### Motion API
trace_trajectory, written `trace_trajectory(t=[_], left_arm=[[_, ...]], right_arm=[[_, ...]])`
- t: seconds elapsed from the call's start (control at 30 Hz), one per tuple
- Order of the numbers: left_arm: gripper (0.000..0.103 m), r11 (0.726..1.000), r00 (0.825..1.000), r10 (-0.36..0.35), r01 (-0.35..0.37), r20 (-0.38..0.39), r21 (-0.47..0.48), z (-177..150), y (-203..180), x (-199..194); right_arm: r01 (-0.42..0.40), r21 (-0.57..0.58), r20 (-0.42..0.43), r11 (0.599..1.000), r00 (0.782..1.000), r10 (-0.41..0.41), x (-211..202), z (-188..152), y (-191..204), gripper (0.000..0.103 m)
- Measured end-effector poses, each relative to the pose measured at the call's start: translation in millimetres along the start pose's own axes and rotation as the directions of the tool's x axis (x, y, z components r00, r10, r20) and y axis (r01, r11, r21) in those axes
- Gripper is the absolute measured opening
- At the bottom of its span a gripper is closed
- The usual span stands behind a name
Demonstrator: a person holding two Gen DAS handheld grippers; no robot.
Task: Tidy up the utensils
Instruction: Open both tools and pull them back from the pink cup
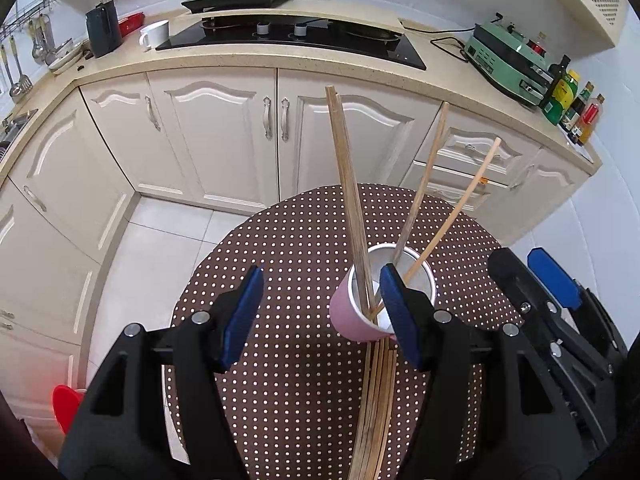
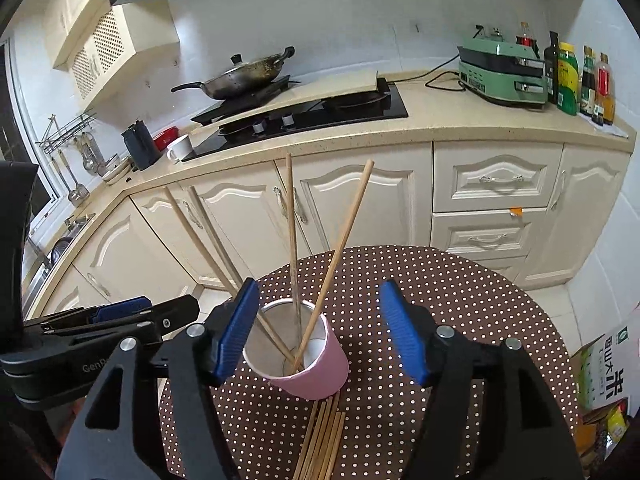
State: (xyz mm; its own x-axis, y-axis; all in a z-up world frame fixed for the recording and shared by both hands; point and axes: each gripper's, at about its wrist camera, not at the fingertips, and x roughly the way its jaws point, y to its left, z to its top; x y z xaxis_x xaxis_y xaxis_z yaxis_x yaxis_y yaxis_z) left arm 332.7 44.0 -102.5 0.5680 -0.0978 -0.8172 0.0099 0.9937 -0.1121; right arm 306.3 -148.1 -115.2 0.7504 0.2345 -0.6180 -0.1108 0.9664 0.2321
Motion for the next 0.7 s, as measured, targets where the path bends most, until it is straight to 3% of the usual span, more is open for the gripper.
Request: trace_trajectory(t=[0.37,0.47,0.7], left_arm=[[0.060,1.000,1.000,0.003,-0.004,0.019,0.017,-18.3,-0.4,-23.3],[0.061,1.000,1.000,0.015,-0.016,0.023,0.021,-24.0,-0.7,-29.0],[0.063,0.999,1.000,0.016,-0.017,0.022,0.028,-40.3,-0.9,-39.9]], right_arm=[[0.020,-0.033,0.041,0.999,0.999,-0.018,-32.9,-5.5,7.1,0.074],[0.024,-0.044,0.047,0.999,0.999,-0.022,-40.7,-8.8,9.3,0.082],[0.032,-0.054,0.055,0.998,0.998,-0.029,-55.0,-17.3,9.6,0.086]])
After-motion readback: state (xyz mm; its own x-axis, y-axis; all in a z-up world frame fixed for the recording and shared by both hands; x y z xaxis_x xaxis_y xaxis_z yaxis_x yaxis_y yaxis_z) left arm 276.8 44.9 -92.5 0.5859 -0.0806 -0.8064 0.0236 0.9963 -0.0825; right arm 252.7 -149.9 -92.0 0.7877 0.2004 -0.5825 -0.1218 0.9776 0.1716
